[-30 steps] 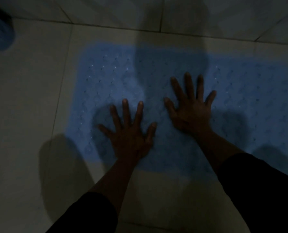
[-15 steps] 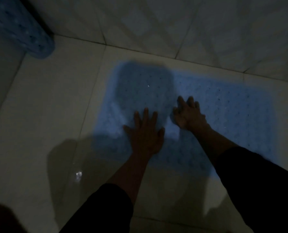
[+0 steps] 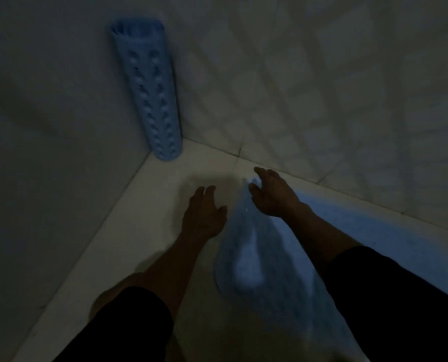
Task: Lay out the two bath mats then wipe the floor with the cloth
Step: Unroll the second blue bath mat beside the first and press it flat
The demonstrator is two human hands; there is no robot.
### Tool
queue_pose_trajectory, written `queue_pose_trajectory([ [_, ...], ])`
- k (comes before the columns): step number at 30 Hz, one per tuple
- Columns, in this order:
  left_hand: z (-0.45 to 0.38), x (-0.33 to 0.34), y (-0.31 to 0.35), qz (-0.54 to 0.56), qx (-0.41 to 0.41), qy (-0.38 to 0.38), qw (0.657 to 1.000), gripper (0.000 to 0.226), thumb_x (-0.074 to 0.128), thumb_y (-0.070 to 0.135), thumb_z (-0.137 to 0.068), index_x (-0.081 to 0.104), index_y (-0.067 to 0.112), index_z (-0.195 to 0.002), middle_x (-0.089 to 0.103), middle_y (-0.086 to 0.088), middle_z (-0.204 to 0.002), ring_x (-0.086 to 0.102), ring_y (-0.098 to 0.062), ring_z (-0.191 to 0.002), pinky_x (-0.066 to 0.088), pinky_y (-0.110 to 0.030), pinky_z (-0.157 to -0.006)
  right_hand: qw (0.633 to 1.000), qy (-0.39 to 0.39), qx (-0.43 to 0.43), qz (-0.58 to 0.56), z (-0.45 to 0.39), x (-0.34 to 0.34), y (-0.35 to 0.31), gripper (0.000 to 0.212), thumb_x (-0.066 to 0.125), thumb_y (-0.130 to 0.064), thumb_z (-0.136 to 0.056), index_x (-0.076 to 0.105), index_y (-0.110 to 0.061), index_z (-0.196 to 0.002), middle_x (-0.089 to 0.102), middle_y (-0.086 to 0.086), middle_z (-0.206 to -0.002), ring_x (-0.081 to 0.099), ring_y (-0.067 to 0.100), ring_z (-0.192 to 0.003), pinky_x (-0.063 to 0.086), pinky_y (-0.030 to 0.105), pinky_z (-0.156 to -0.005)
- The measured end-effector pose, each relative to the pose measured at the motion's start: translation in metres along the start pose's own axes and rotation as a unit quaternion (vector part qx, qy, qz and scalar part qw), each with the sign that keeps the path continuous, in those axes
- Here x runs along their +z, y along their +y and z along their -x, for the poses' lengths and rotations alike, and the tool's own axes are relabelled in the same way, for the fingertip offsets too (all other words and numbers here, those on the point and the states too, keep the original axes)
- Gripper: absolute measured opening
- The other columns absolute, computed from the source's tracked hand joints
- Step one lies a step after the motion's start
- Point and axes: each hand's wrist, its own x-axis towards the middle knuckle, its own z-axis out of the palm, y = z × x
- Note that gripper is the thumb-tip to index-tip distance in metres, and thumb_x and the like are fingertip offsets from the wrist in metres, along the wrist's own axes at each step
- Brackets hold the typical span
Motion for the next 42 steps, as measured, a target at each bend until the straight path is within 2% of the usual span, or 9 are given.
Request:
queue_pose_trajectory([
  [6,-0.035,-0.087,-0.014,-0.004,-0.017,0.095,0.995,0.072,0.061,0.036,-0.090,0.031,0.009,-0.150,0.034,-0.016,-0.154,0.032,-0.033,-0.142,0.029,-0.039,-0.114,0.996,0.014,-0.091,0.019,-0.044,-0.050,-0.095,0.065,0.050,-0.038,-0.097,0.022,-0.018,-0.152,0.036,0.019,-0.148,0.040,0.037,-0.133,0.037,0.044,-0.109],
  [10,-0.069,-0.126,-0.018,0.022,0.004,0.162,0.987,0.064,0.064,0.035,-0.080,0.049,0.002,-0.133,0.058,-0.022,-0.128,0.057,-0.040,-0.117,0.047,-0.043,-0.095,0.989,0.019,-0.142,0.020,-0.081,-0.074,-0.143,0.071,0.051,-0.037,-0.096,0.016,-0.018,-0.154,0.034,0.019,-0.150,0.037,0.038,-0.135,0.035,0.047,-0.111],
  [16,-0.113,-0.174,-0.006,0.069,0.012,0.238,0.969,0.074,0.068,0.030,-0.080,0.034,0.004,-0.141,0.054,-0.020,-0.136,0.054,-0.037,-0.122,0.047,-0.042,-0.098,0.984,0.027,-0.153,-0.084,-0.130,-0.083,-0.194,0.083,0.061,-0.031,-0.091,0.011,-0.011,-0.154,0.038,0.021,-0.146,0.042,0.035,-0.132,0.038,0.035,-0.104],
  [20,-0.144,-0.203,0.002,0.102,0.058,0.284,0.952,0.067,0.071,0.029,-0.080,0.041,0.004,-0.134,0.056,-0.006,-0.128,0.055,-0.014,-0.109,0.045,-0.026,-0.085,0.968,0.055,-0.161,-0.184,-0.159,-0.075,-0.214,0.087,0.072,-0.028,-0.083,0.019,-0.010,-0.149,0.043,0.017,-0.144,0.046,0.032,-0.129,0.039,0.028,-0.093],
  [23,-0.178,-0.213,-0.013,0.084,0.080,0.274,0.955,0.060,0.070,0.042,-0.076,0.054,0.009,-0.124,0.061,0.002,-0.123,0.061,-0.007,-0.104,0.056,-0.031,-0.083,0.955,0.050,-0.174,-0.235,-0.176,-0.064,-0.223,0.075,0.073,-0.025,-0.083,0.030,-0.011,-0.142,0.050,0.011,-0.141,0.051,0.029,-0.126,0.040,0.024,-0.088],
  [27,-0.204,-0.204,-0.041,0.121,0.072,0.268,0.953,0.062,0.067,0.049,-0.073,0.056,0.007,-0.118,0.066,-0.005,-0.114,0.066,-0.016,-0.104,0.060,-0.045,-0.082,0.943,0.042,-0.201,-0.261,-0.188,-0.051,-0.232,0.080,0.074,-0.027,-0.083,0.030,-0.012,-0.148,0.045,0.009,-0.147,0.047,0.027,-0.132,0.039,0.032,-0.107],
  [31,-0.185,-0.210,-0.020,0.155,0.075,0.260,0.950,0.037,0.074,0.021,-0.077,0.062,0.004,-0.108,0.070,-0.003,-0.103,0.068,-0.007,-0.093,0.061,-0.032,-0.074,0.942,0.056,-0.203,-0.260,-0.187,-0.048,-0.230,0.069,0.073,-0.020,-0.085,0.036,-0.008,-0.143,0.049,0.012,-0.142,0.049,0.027,-0.129,0.033,0.017,-0.091],
  [34,-0.176,-0.210,-0.017,0.152,0.092,0.225,0.958,0.016,0.071,0.000,-0.079,0.066,0.009,-0.091,0.069,0.005,-0.089,0.063,0.009,-0.076,0.058,-0.023,-0.069,0.940,0.057,-0.209,-0.263,-0.180,-0.052,-0.224,0.070,0.075,-0.029,-0.083,0.039,-0.010,-0.140,0.053,0.009,-0.138,0.054,0.026,-0.124,0.038,0.022,-0.091],
  [42,-0.120,-0.206,0.020,0.232,0.151,0.184,0.943,0.061,0.085,0.014,-0.058,0.062,0.011,-0.114,0.068,0.008,-0.108,0.064,0.013,-0.090,0.055,-0.013,-0.074,0.935,0.060,-0.194,-0.290,-0.129,-0.090,-0.196,0.058,0.076,-0.021,-0.080,0.049,-0.014,-0.131,0.064,0.008,-0.121,0.062,0.022,-0.108,0.052,0.031,-0.086],
])
